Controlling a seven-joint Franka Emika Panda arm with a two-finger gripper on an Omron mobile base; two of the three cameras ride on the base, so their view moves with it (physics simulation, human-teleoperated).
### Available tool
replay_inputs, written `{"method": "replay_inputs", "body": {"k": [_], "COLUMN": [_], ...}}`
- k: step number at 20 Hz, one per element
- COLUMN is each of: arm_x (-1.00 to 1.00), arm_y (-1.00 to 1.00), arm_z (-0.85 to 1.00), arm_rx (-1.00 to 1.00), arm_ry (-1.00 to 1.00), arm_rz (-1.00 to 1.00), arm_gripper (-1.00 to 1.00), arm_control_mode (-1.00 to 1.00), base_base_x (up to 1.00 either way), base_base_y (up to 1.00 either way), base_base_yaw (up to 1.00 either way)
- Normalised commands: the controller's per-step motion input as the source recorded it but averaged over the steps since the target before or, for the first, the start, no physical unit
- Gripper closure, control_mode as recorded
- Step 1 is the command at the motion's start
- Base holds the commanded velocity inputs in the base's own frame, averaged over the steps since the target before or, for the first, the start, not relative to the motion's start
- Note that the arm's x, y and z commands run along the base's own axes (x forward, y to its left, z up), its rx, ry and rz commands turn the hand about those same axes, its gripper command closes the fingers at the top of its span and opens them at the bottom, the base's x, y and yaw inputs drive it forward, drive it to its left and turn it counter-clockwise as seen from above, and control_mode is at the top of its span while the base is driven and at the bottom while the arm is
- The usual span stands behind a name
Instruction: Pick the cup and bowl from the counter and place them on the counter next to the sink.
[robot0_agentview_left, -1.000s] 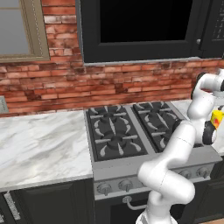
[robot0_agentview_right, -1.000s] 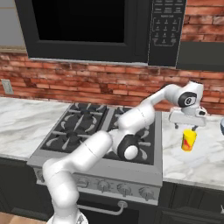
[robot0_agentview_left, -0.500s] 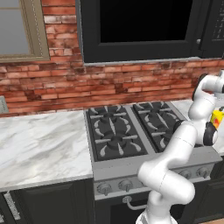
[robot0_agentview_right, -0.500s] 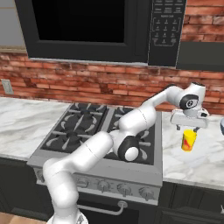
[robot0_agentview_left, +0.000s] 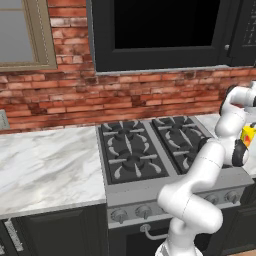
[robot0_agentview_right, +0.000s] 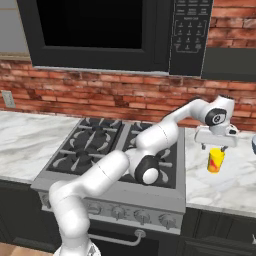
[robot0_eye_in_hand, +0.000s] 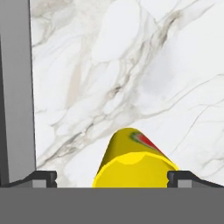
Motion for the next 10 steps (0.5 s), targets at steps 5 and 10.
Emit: {"method": "replay_inputs", "body": {"k": [5,10], "arm_x": [0.00,0.00], "arm_y": [0.00,0.01], "arm_z": [-0.15,-0.09], "arm_rx": [0.02,0.02], "arm_ry": [0.00,0.00], "arm_rz": [0.00,0.00], "arm_gripper": [-1.00,-1.00], "arm_control_mode": [-1.00,-1.00], "base_base_x": [0.00,0.00], "base_base_y": [0.00,0.00], "base_base_yaw": [0.00,0.00]}}
